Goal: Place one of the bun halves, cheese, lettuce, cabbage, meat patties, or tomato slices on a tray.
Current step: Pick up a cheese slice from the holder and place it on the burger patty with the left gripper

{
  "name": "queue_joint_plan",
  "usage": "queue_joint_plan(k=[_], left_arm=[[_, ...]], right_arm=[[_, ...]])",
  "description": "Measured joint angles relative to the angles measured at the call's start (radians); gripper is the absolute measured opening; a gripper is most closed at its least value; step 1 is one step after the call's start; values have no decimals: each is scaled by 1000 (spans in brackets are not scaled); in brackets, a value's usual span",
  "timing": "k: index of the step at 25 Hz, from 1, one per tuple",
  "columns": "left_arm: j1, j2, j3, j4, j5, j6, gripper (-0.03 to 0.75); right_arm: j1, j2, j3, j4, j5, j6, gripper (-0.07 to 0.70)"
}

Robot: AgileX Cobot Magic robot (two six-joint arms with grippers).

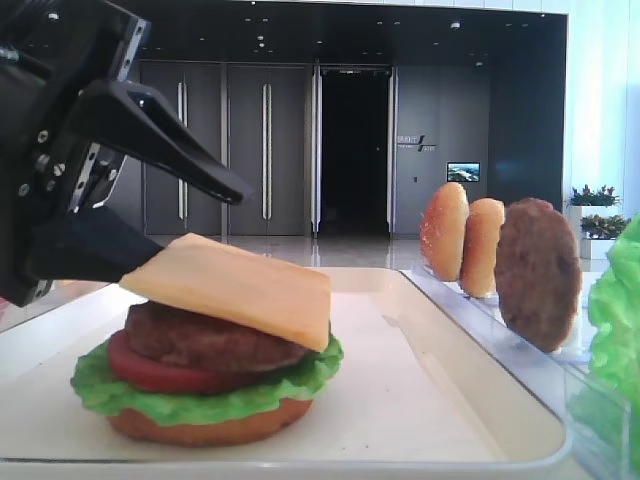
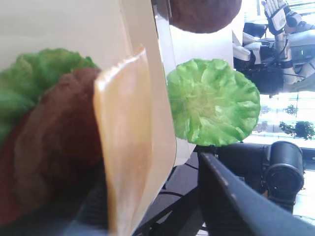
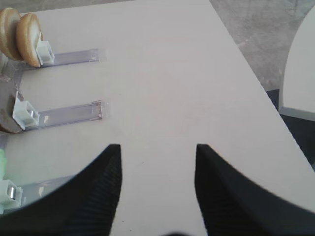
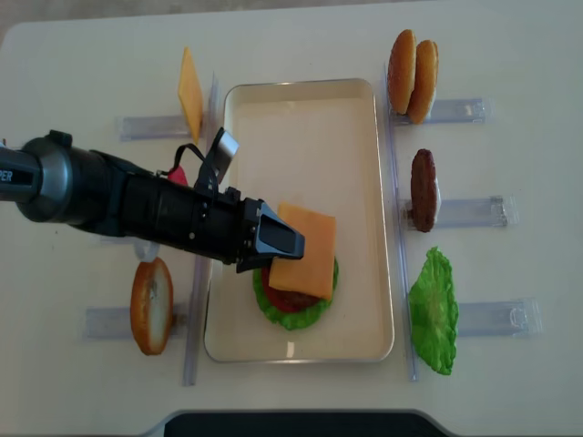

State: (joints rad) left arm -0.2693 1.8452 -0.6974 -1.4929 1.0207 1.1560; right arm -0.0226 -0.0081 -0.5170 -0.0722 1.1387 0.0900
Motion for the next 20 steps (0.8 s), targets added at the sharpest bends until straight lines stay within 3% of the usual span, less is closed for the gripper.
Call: queue_joint_plan(k=[3, 7, 20], left_arm=[[0, 0, 0, 25, 12, -24, 454], [1, -10, 0, 47, 5, -48, 469], [2, -188, 0, 279, -150, -300, 471]], right_arm=[[0, 0, 0, 0, 0, 0, 359], [0, 0, 0, 0, 0, 0, 359], [0, 0, 0, 0, 0, 0, 359]])
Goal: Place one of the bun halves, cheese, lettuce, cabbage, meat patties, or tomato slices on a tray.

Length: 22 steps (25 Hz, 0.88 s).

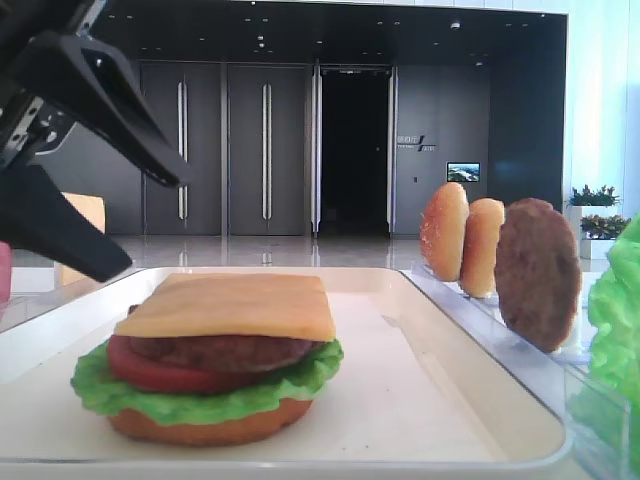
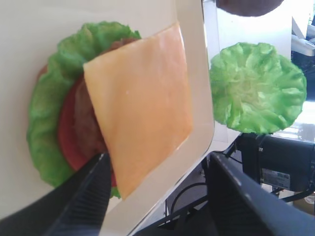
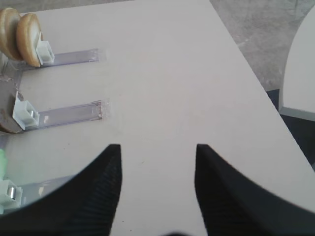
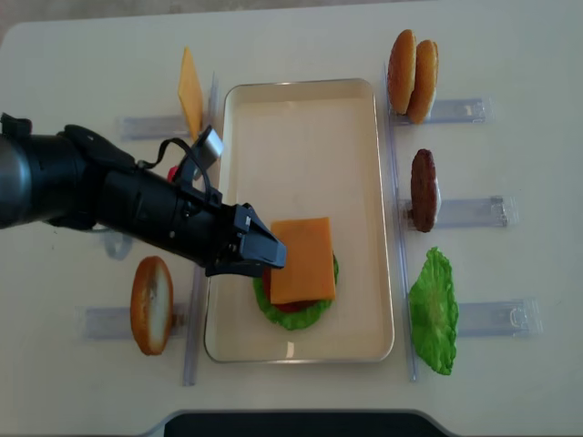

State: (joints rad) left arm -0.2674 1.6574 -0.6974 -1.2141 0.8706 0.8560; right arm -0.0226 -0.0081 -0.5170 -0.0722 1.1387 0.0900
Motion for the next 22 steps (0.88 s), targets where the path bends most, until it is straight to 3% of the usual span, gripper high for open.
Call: queue_joint_plan(k=[5, 12, 18, 22], left_arm=[[0, -82, -9, 56, -35, -86, 471], [0, -209, -144, 432, -35, -429, 471], [0, -244, -315, 817, 113, -703, 470], [1, -244, -377, 1001, 170, -817, 440]], right_arm=[[0, 0, 0, 0, 0, 0, 359], [0, 0, 0, 0, 0, 0, 359], [0, 0, 0, 0, 0, 0, 359], [0, 0, 0, 0, 0, 0, 359]])
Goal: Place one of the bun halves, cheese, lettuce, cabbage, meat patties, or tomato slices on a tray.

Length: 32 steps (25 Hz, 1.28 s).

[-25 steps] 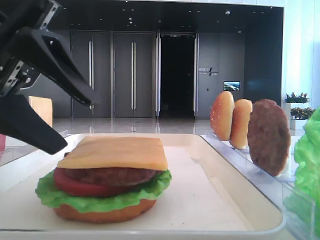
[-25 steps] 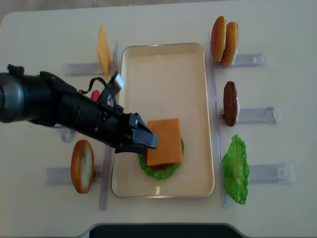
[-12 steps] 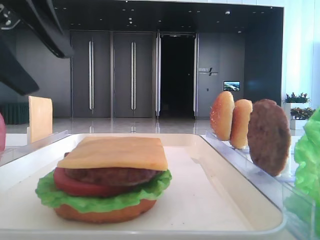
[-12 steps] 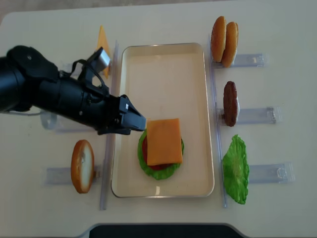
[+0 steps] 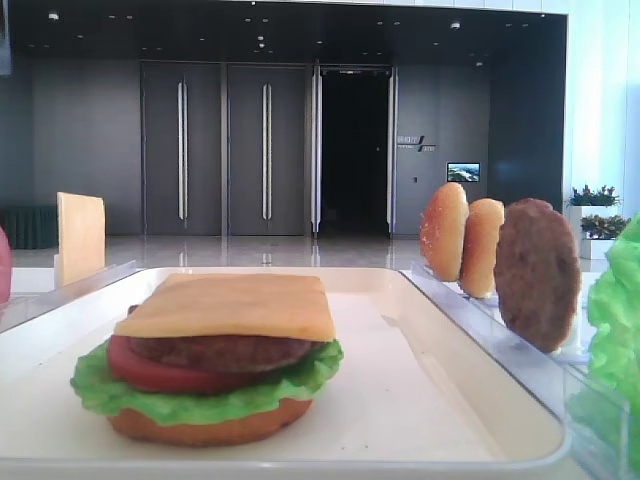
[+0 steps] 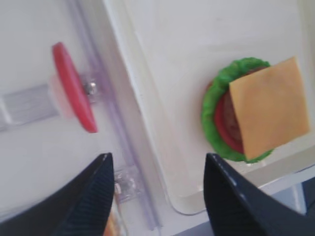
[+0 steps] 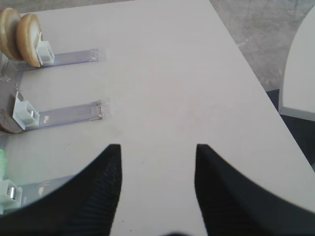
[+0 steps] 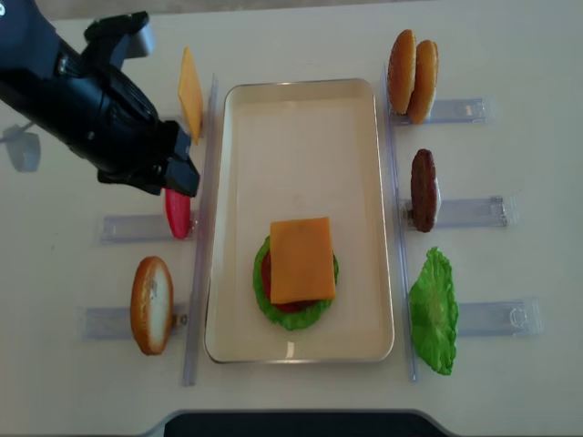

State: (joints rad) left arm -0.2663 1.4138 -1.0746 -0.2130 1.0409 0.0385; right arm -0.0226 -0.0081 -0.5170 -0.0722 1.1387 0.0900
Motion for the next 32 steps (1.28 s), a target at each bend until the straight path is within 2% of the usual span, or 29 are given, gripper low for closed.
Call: queue_joint_plan(k=[4, 11, 14, 23, 32], left_arm=[[59, -1, -17, 59, 59, -32, 431], [299, -1, -20, 115, 157, 41, 429], [364, -1, -20, 179, 173, 36, 429], [376, -44, -8, 213, 173, 32, 382], [376, -302, 154, 205, 178, 32, 381]], right_arm=[[0, 0, 0, 0, 0, 0, 359], [0, 0, 0, 0, 0, 0, 359], [0, 0, 0, 0, 0, 0, 359], [0, 0, 0, 0, 0, 0, 359], [0, 0, 0, 0, 0, 0, 359]])
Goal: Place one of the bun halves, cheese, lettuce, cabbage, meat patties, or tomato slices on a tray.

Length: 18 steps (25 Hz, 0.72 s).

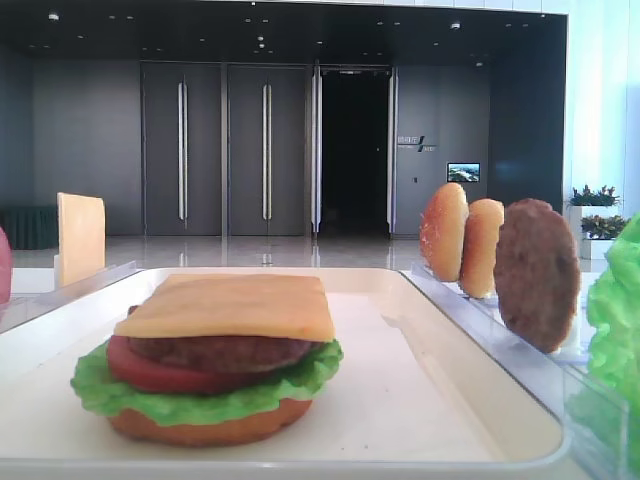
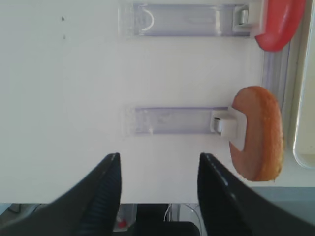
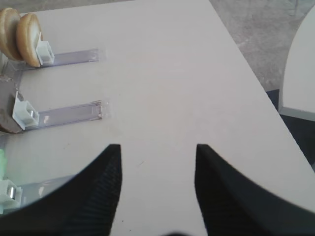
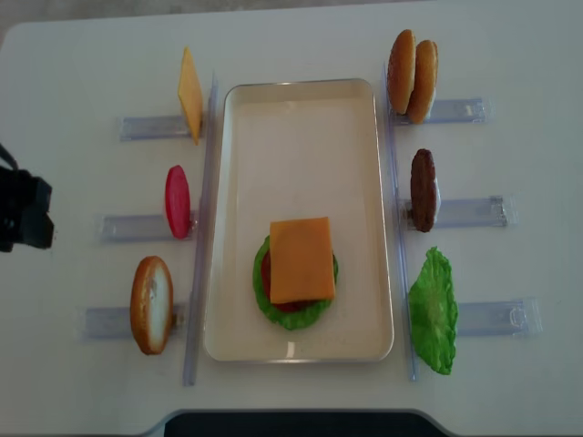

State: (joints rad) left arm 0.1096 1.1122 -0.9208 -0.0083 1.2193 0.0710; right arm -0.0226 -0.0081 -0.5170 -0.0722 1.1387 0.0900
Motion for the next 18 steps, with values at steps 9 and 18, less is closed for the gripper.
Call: queue_joint_plan(k=[9, 18], left_arm=[[0, -347, 227, -57, -87, 39, 380], [0, -678, 403, -69, -143, 52, 308]], right_arm=[[0, 0, 0, 0, 0, 0, 359], [0, 0, 0, 0, -1, 0, 359]])
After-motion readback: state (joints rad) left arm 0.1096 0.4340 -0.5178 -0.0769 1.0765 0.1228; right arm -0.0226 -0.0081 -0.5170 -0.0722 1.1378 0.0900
